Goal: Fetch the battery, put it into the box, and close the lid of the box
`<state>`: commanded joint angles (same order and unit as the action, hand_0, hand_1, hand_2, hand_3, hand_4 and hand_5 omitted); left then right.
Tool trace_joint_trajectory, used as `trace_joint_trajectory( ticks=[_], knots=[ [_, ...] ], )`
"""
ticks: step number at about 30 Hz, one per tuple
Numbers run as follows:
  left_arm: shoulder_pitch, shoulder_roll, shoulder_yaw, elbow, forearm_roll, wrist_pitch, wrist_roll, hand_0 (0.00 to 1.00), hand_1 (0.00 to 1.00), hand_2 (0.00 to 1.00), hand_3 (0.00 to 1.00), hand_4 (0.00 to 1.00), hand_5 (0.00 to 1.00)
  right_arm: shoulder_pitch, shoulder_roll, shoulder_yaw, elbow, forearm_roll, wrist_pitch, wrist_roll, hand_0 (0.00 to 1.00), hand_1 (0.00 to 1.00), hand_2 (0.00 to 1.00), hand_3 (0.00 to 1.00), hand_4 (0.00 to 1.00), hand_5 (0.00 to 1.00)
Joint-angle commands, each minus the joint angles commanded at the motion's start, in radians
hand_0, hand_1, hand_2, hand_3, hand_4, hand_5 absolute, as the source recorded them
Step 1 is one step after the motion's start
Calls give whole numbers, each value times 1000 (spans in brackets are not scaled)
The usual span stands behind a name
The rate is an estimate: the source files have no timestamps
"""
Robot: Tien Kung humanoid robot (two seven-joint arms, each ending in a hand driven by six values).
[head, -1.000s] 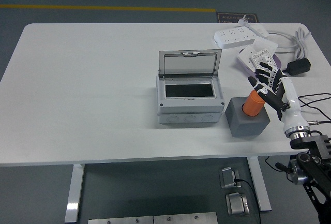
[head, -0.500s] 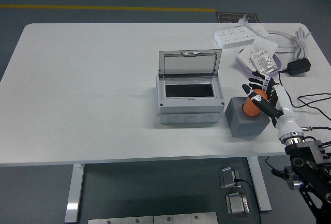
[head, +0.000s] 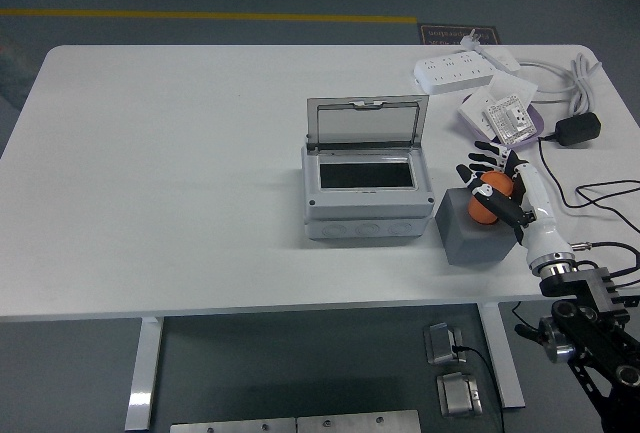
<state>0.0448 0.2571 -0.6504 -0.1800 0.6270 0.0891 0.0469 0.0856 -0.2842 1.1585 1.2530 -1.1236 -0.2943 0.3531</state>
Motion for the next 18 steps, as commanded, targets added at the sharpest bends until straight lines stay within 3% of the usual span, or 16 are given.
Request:
trace_joint_trajectory(
  ticks=[12,13,18],
  knots=[
    [2,-1,9,0,0,0,1,472,578,538,537,371,2,-1,2,2,-10,17,-6,6,730,697,715,767,855,357],
    [2,-1,9,0,1,0,1,472,580,538,537,372,2,-2,2,1,-12,20,-6,6,673,666,692,749,801,274],
    [0,0,12,0,0,2,-1,472,580,538,537,372,2,-4,2,-2,-17,26,-5,5,673,666,692,749,801,274]
  ],
)
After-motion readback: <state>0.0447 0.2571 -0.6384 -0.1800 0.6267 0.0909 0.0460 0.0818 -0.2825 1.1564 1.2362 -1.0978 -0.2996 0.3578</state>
